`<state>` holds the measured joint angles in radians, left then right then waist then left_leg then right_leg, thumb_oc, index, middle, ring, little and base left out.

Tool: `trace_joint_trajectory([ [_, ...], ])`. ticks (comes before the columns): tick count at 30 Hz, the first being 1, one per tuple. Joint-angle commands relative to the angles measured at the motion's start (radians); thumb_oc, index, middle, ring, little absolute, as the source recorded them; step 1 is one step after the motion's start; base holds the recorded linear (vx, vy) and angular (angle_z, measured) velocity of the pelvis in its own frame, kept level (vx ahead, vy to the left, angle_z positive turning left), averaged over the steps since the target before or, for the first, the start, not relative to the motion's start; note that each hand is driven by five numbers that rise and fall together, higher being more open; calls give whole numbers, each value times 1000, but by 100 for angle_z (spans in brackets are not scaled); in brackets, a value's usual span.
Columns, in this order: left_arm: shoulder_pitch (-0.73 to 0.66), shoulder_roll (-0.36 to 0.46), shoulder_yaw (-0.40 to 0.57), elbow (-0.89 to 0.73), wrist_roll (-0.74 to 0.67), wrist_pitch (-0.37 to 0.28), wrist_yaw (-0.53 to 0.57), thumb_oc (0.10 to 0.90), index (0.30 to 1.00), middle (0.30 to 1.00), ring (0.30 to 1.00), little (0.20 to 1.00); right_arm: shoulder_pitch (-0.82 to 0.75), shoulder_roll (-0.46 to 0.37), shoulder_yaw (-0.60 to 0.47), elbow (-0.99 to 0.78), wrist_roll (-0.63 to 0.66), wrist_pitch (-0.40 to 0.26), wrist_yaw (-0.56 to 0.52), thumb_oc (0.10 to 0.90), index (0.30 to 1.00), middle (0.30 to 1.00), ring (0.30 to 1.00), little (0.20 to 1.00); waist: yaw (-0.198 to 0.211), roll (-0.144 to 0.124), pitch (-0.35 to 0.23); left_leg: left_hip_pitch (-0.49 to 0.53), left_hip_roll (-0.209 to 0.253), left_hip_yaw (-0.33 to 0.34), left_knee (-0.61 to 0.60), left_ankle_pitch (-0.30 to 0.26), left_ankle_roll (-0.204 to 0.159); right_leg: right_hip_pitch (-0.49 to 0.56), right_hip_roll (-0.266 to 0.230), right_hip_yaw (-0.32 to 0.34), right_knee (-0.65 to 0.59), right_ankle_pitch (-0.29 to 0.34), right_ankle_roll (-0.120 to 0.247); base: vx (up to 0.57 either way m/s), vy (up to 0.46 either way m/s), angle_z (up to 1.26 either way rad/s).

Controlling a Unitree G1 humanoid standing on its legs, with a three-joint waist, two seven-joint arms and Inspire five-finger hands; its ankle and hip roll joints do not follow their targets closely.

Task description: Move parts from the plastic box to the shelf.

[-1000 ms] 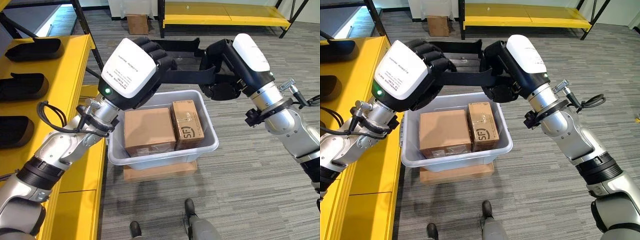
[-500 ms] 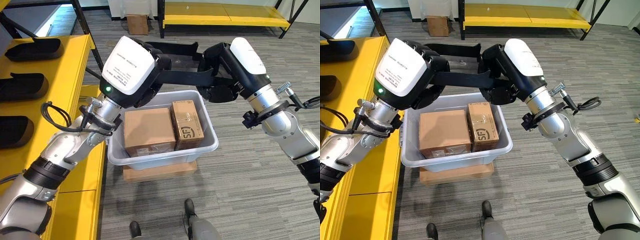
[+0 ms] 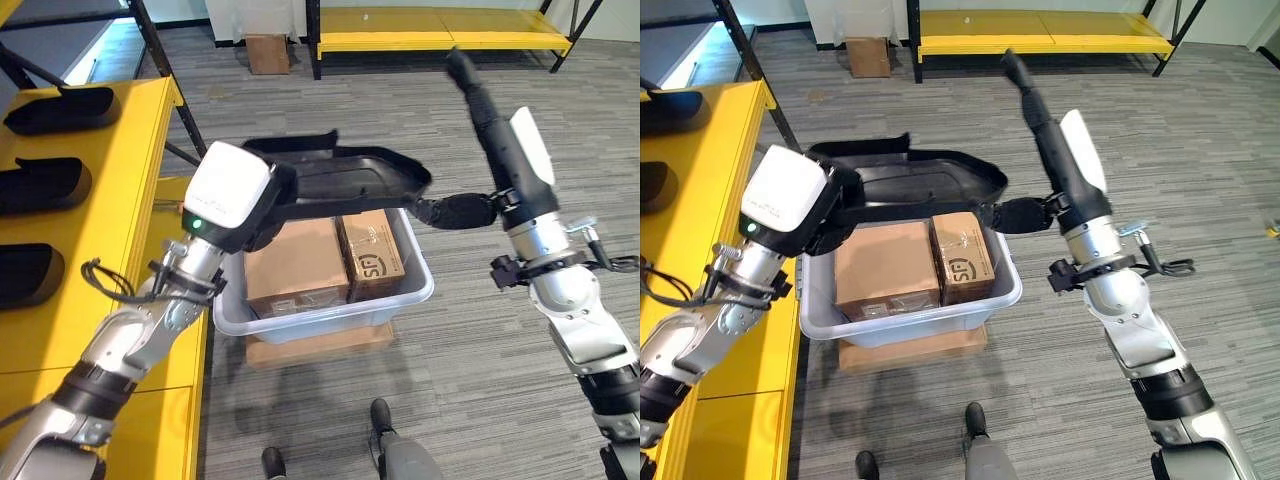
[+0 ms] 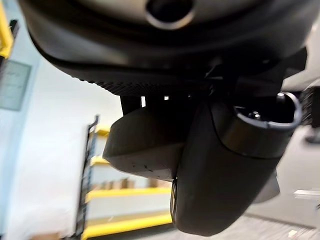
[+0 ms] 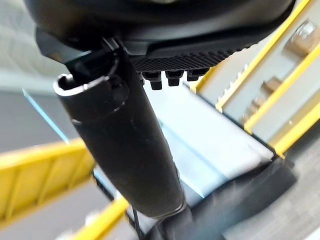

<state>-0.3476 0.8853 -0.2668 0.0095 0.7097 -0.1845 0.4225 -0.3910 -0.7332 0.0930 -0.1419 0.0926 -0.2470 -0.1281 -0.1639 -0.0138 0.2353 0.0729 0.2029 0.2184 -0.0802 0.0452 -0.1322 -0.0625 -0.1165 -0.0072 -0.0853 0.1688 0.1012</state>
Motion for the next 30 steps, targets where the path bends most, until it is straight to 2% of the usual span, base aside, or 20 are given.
trace_joint_trajectory([
  [1, -53, 10, 85, 23, -65, -8, 55, 400, 300, 300, 300, 300, -8, -26, -47, -49, 68, -76, -8, 900, 1000, 1000, 1000, 1000, -8, -3, -218, 75, 49, 2, -6, -42, -20, 72, -75, 23, 73, -174, 96, -26, -24, -4],
  [2, -4, 1, 129, 22, -70, -8, 51, 400, 300, 300, 300, 300, 54, -17, -99, -79, 75, -79, 3, 900, 1000, 1000, 1000, 1000, -19, 4, -216, 78, 48, 6, -5, -42, -19, 68, -74, 29, 77, -175, 95, -22, -17, -3],
  [8, 66, -42, 198, 31, -89, 0, 48, 400, 300, 300, 300, 300, 163, 32, -171, -121, 111, -83, 23, 900, 1000, 1000, 1000, 1000, -32, 16, -212, 79, 48, 10, -6, -40, -19, 61, -73, 35, 80, -175, 92, -26, -15, -10],
  [10, 117, -85, 247, 32, -106, 6, 54, 400, 300, 300, 300, 300, 239, 77, -208, -127, 139, -81, 36, 900, 1000, 1000, 1000, 1000, -37, 21, -208, 77, 47, 10, -7, -38, -18, 58, -73, 36, 79, -175, 90, -17, -9, -3],
  [14, 175, -138, 298, 13, -120, 8, 60, 400, 300, 300, 300, 300, 312, 116, -237, -131, 143, -76, 44, 900, 1000, 1000, 1000, 1000, -41, 27, -206, 73, 47, 7, -7, -36, -19, 54, -72, 36, 82, -177, 87, 0, 0, 0],
  [17, 254, -209, 361, -53, -135, 4, 66, 400, 300, 300, 300, 300, 388, 174, -262, -113, 145, -61, 43, 900, 1000, 1000, 1000, 1000, -37, 33, -197, 66, 48, 0, -6, -31, -19, 52, -71, 33, 89, -182, 81, -11, -12, 0],
  [20, 297, -236, 403, -109, -144, 0, 65, 400, 300, 300, 300, 300, 423, 193, -277, -113, 132, -57, 39, 900, 1000, 1000, 1000, 1000, -34, 39, -194, 63, 49, -6, -6, -28, -18, 53, -70, 27, 94, -186, 77, -26, -25, 1],
  [21, 328, -275, 429, -149, -170, -9, 70, 400, 300, 300, 300, 300, 452, 219, -280, -110, 135, -55, 39, 900, 1000, 1000, 1000, 1000, -28, 45, -188, 57, 53, -14, -6, -22, -18, 54, -69, 22, 99, -191, 73, -46, -42, 3],
  [23, 360, -300, 449, -194, -180, -19, 71, 400, 300, 300, 300, 300, 467, 228, -280, -108, 125, -55, 37, 900, 1000, 1000, 1000, 1000, -21, 53, -183, 52, 55, -21, -5, -15, -19, 55, -66, 15, 103, -196, 69, -39, -31, 5],
  [30, 434, -358, 472, -275, -231, -30, 77, 400, 300, 300, 300, 300, 470, 230, -228, -85, 132, -50, 42, 900, 1000, 1000, 1000, 1000, 4, 78, -160, 30, 70, -55, -2, 17, -25, 46, -50, -11, 152, -229, 49, -63, -51, 13],
])
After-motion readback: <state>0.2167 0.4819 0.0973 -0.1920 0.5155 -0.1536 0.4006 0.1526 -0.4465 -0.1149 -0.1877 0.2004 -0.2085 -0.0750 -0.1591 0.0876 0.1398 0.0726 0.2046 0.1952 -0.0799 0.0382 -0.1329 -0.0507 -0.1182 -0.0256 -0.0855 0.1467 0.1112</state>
